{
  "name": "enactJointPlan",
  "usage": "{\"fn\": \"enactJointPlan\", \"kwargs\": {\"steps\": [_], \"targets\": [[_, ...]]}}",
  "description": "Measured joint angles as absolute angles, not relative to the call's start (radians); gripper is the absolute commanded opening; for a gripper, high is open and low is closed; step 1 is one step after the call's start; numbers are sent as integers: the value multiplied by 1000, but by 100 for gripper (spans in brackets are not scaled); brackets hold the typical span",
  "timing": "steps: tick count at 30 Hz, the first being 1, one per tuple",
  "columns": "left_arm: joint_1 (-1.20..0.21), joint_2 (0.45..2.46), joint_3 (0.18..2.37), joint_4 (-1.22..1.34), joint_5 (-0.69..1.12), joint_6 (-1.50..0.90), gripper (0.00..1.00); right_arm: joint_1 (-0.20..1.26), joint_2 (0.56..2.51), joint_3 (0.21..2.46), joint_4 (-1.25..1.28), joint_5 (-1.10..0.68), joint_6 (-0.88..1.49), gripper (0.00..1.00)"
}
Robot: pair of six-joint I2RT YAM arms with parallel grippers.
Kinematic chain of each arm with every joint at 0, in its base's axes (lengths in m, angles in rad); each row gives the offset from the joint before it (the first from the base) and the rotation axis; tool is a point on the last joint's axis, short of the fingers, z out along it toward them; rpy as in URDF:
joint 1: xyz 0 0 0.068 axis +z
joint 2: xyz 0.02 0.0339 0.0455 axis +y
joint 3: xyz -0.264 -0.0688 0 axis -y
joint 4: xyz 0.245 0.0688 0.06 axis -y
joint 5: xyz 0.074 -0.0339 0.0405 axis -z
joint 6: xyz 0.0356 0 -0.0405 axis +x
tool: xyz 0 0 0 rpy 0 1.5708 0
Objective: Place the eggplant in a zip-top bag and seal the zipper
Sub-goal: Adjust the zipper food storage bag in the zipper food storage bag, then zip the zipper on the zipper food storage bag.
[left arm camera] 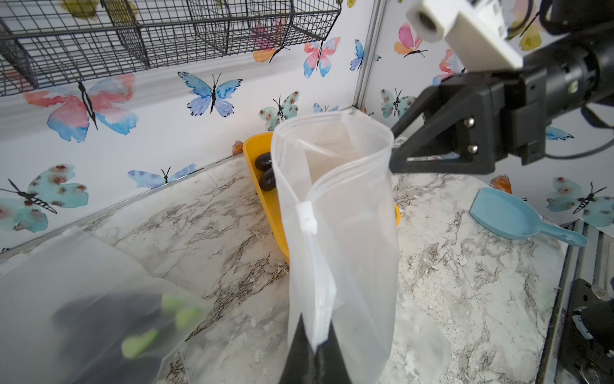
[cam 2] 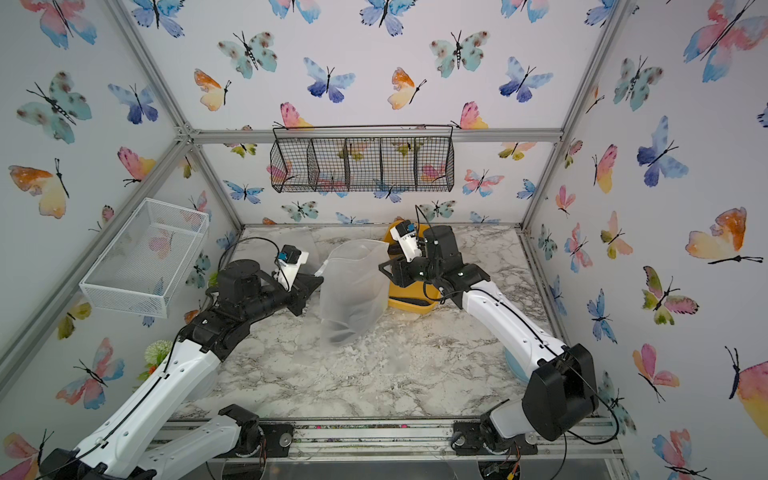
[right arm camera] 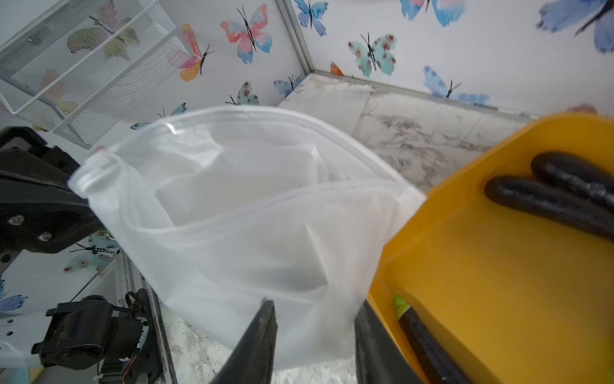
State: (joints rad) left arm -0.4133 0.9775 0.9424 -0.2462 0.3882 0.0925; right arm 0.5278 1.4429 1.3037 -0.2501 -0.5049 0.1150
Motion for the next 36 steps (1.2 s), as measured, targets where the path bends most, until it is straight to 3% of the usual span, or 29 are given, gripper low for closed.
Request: {"fn": "enactJointPlan", "kwargs": {"steps": [11, 23, 36], "targets": [[-413, 1024, 947, -317, 510, 201, 0, 573, 1562, 1521, -270, -715, -326, 51], [-420, 1029, 958, -366, 540, 245, 0, 707, 1605, 1490, -285, -806, -565, 55], [-433, 1029, 958, -372, 550, 252, 0, 720, 1693, 1582, -384, -785, -703, 42]]}}
